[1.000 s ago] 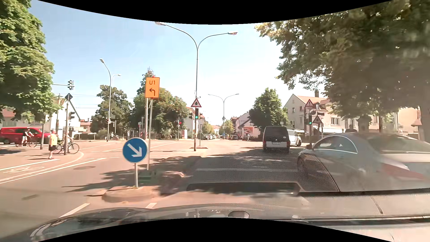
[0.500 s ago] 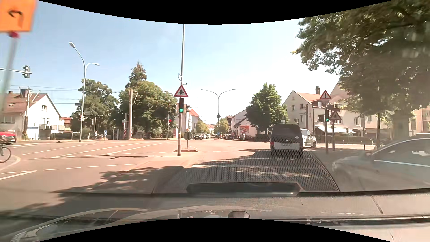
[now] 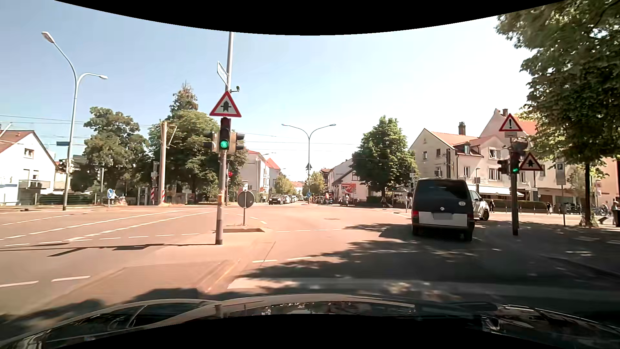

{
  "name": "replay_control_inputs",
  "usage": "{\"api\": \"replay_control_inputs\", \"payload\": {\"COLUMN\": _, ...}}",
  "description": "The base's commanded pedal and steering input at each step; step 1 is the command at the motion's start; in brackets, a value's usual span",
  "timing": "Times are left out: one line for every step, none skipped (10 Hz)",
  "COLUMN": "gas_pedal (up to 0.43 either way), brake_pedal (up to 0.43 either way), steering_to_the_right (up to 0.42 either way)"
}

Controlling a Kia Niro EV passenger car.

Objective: Follow the waypoints while adhering to traffic rules and regulations

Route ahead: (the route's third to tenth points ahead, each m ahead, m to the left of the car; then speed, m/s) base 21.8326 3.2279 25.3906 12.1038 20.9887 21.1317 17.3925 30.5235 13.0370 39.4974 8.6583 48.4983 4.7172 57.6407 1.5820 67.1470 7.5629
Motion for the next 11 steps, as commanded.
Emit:
{"api": "replay_control_inputs", "payload": {"gas_pedal": 0.000, "brake_pedal": 0.000, "steering_to_the_right": 0.014}}
{"api": "replay_control_inputs", "payload": {"gas_pedal": 0.000, "brake_pedal": 0.000, "steering_to_the_right": 0.011}}
{"api": "replay_control_inputs", "payload": {"gas_pedal": 0.000, "brake_pedal": 0.000, "steering_to_the_right": 0.006}}
{"api": "replay_control_inputs", "payload": {"gas_pedal": 0.000, "brake_pedal": 0.000, "steering_to_the_right": 0.003}}
{"api": "replay_control_inputs", "payload": {"gas_pedal": 0.000, "brake_pedal": 0.000, "steering_to_the_right": -0.003}}
{"api": "replay_control_inputs", "payload": {"gas_pedal": 0.000, "brake_pedal": 0.000, "steering_to_the_right": -0.012}}
{"api": "replay_control_inputs", "payload": {"gas_pedal": 0.000, "brake_pedal": 0.000, "steering_to_the_right": -0.023}}
{"api": "replay_control_inputs", "payload": {"gas_pedal": 0.000, "brake_pedal": 0.000, "steering_to_the_right": -0.042}}
{"api": "replay_control_inputs", "payload": {"gas_pedal": 0.000, "brake_pedal": 0.000, "steering_to_the_right": -0.062}}
{"api": "replay_control_inputs", "payload": {"gas_pedal": 0.000, "brake_pedal": 0.000, "steering_to_the_right": -0.083}}
{"api": "replay_control_inputs", "payload": {"gas_pedal": 0.000, "brake_pedal": 0.000, "steering_to_the_right": -0.107}}
